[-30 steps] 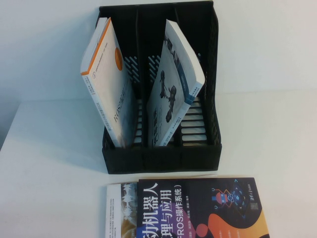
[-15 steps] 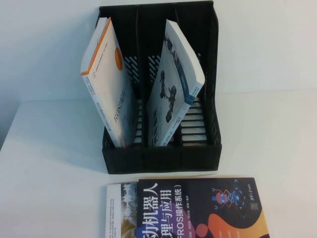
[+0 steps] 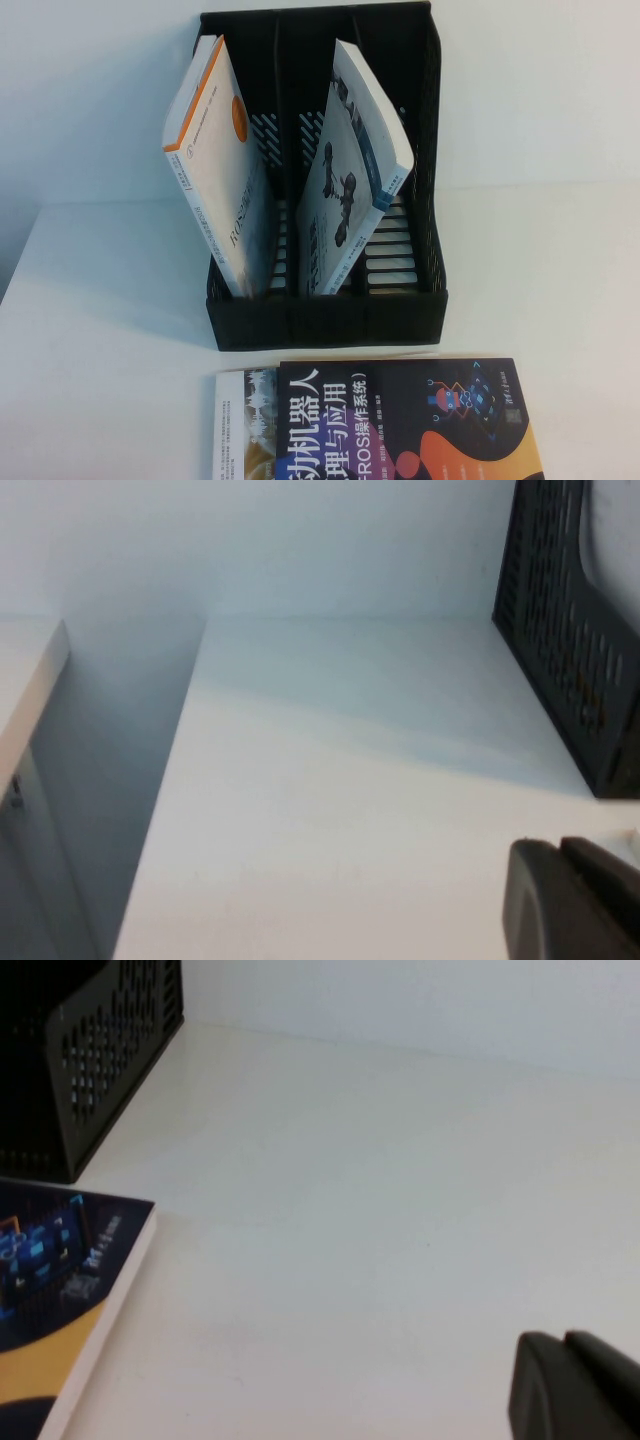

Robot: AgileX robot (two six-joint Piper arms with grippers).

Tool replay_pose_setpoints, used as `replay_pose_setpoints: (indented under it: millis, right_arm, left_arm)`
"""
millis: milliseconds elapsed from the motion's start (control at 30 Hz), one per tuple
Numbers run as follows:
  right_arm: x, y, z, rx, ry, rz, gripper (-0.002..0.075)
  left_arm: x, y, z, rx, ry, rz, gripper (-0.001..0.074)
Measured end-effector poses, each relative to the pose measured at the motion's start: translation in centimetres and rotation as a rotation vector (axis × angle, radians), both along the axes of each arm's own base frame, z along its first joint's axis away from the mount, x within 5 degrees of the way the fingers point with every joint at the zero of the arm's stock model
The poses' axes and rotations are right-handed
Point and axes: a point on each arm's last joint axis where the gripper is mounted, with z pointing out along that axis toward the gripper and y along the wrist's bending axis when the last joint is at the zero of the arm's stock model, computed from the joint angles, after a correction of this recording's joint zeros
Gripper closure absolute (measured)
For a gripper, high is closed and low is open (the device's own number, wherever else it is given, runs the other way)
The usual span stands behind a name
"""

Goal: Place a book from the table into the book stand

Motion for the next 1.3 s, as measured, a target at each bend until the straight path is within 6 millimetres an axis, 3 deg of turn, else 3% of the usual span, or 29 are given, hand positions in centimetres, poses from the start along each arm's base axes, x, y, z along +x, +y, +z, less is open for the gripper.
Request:
replay_pose_setpoints:
  millis: [133, 367, 567, 733, 867, 933, 1133, 1300]
  right_arm:
    - [0.3, 0.0, 0.8, 0.008, -0.107, 0.001, 0.0728]
    - [0.4, 0.0, 4.0, 0.037, -0.455, 0.002, 0.0728]
    - [-0.1, 0.0, 6.0, 0.098, -0.68, 0.003, 0.0728]
    - [-0.4, 0.0, 6.6, 0.113, -0.756, 0.004, 0.0728]
    - [-0.4, -0.1, 6.8, 0.152, -0.769, -0.007, 0.0728]
    - [-0.4, -0.2, 7.1, 0.159, -0.737, -0.009, 0.0728]
    - [-1.2, -0.1, 10.4, 0.14, -0.586, 0.0, 0.0728]
    - [-2.3, 0.0, 13.1, 0.137, -0.373, 0.008, 0.0728]
  left_arm:
    - [0.3, 0.2, 1.6, -0.011, -0.175, 0.029, 0.0738]
    - [0.0, 0.8, 4.8, -0.035, -0.53, 0.088, 0.0738]
    - [-0.5, 1.0, 5.9, -0.044, -0.664, 0.11, 0.0738]
    - [-0.6, 1.1, 6.3, -0.044, -0.714, 0.119, 0.0738]
    - [-0.7, 1.1, 6.6, -0.018, -0.715, 0.117, 0.0738]
    - [-0.8, 0.9, 7.6, 0.039, -0.689, 0.106, 0.0738]
    - [-1.8, 0.6, 11.0, 0.162, -0.586, 0.062, 0.0738]
    - [-1.5, 0.2, 10.8, 0.194, -0.331, -0.005, 0.0738]
